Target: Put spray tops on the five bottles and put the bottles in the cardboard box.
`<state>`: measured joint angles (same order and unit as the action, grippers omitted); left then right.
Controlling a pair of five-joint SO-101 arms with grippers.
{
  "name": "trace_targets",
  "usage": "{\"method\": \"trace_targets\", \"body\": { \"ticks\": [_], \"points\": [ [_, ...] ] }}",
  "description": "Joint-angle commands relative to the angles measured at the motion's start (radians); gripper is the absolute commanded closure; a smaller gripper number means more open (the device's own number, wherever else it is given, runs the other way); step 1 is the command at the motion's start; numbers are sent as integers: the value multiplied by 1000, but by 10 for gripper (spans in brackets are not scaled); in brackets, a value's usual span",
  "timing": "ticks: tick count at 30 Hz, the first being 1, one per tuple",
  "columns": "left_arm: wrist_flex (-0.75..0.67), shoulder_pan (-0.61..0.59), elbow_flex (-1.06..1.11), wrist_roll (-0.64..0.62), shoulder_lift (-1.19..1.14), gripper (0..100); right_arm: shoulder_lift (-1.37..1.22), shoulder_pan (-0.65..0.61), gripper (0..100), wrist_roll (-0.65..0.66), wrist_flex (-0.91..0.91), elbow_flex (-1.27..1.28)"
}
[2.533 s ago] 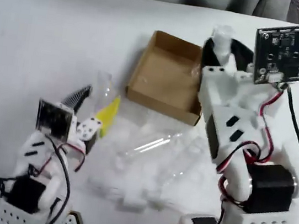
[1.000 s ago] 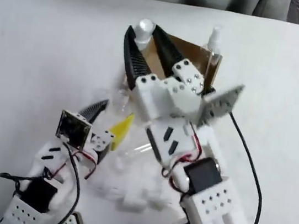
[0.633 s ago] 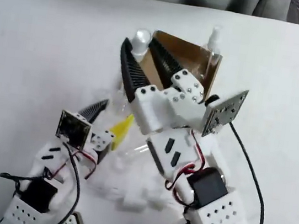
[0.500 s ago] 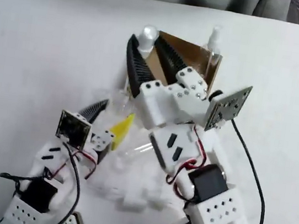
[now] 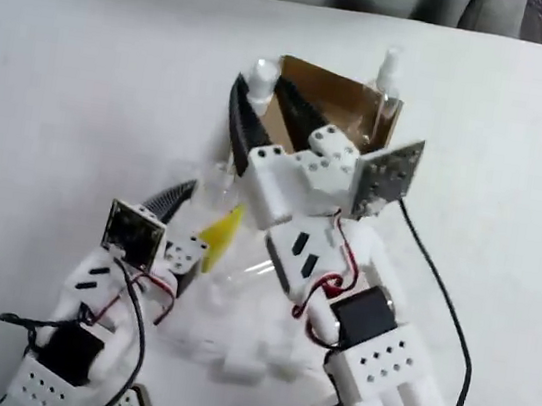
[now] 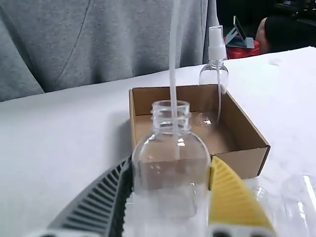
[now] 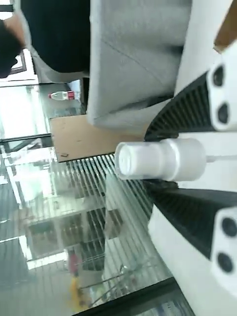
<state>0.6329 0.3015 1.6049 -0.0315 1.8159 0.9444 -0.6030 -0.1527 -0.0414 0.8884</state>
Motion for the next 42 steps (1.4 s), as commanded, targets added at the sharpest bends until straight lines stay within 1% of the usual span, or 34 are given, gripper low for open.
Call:
{"method": "trace_targets", "body": {
  "ticks": [1, 5, 7, 11, 13, 16, 19, 21, 24, 25, 28, 33, 36, 38, 40, 42],
  "points": [
    [-37, 1, -11, 12, 13, 980, 1, -36, 984, -8, 22, 31],
    [-37, 1, -11, 12, 13, 980, -4, -87, 984, -6, -2, 52],
    [-37, 1, -11, 12, 13, 980, -1, -104, 984, -5, -84, 32],
    [-37, 1, -11, 12, 13, 980, -10, -117, 984, -6, -317, -69],
    [-37, 1, -11, 12, 13, 980, -10, -119, 984, -6, -392, -112],
    [-38, 1, -11, 12, 13, 980, -10, -119, 984, -5, -440, -147],
    [-38, 1, -11, 12, 13, 980, -10, -119, 981, -5, -443, -147],
    [-38, 1, -11, 12, 13, 980, -10, -117, 948, -6, -446, -147],
    [-38, 1, -11, 12, 13, 980, -22, -124, 865, -5, -478, -152],
    [-38, 1, -11, 12, 13, 980, -31, -127, 854, -2, -481, -155],
    [-38, 1, -11, 12, 13, 980, -48, -128, 875, 0, -479, -167],
    [-37, 1, -9, 12, 13, 980, -51, -128, 893, 0, -487, -258],
    [-35, 1, -9, 12, 13, 980, -61, -124, 893, 2, -541, -338],
    [-35, 1, -9, 12, 13, 980, -61, -93, 896, -3, -576, -381],
    [-35, 1, -9, 12, 13, 980, -61, -53, 928, -5, -585, -410],
    [-35, 1, -9, 12, 13, 980, -58, 1, 993, -5, -591, -420]
  ]
}}
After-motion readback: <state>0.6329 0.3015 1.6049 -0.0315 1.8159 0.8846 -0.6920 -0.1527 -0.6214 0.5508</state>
